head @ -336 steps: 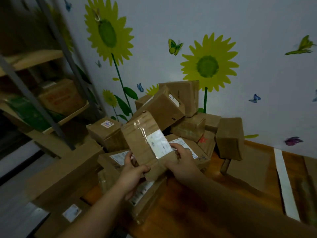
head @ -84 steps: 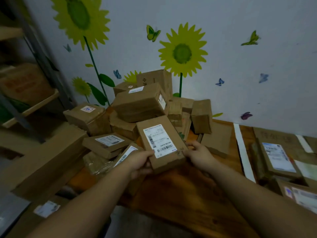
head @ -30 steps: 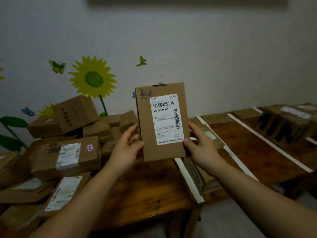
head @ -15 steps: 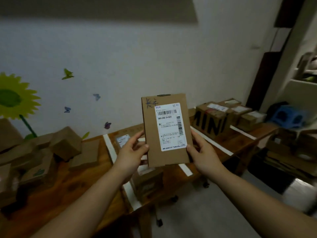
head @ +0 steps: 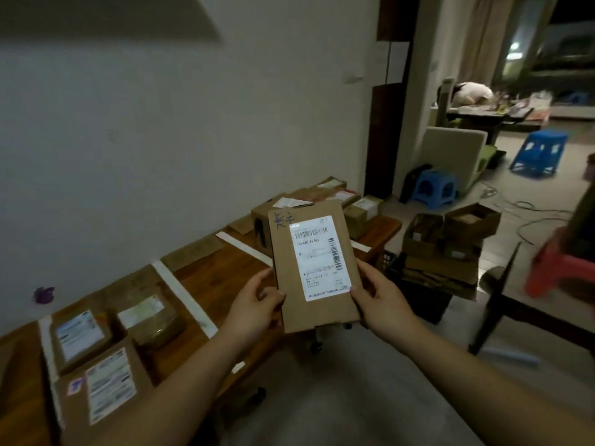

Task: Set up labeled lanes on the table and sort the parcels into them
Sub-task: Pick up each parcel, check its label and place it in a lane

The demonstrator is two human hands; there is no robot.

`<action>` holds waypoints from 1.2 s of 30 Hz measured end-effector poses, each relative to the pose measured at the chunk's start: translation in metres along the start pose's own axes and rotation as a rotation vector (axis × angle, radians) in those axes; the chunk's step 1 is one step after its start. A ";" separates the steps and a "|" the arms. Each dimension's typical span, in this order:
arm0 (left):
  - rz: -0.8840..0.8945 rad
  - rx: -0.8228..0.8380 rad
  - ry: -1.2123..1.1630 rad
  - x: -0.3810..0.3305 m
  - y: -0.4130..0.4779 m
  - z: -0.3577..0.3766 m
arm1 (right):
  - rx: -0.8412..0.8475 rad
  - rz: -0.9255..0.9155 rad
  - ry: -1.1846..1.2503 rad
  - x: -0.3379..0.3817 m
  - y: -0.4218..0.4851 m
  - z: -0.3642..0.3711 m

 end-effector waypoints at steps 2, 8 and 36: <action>-0.009 0.037 0.005 -0.007 0.021 0.015 | -0.007 0.027 0.013 -0.014 0.015 -0.008; -0.041 0.077 0.083 -0.026 0.111 0.044 | 0.024 0.106 -0.050 -0.049 0.099 -0.030; -0.446 -0.479 -0.235 -0.034 0.300 0.138 | 0.541 0.149 -0.238 -0.212 0.371 -0.093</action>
Point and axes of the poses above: each hand's wrist, its own y-axis towards the middle knuckle, its own z-axis out of the palm, x = y × z, the point moved 1 cm from there along y, towards the middle knuckle, and after that the axes turned 12 degrees about -z, right-handed, at the moved point
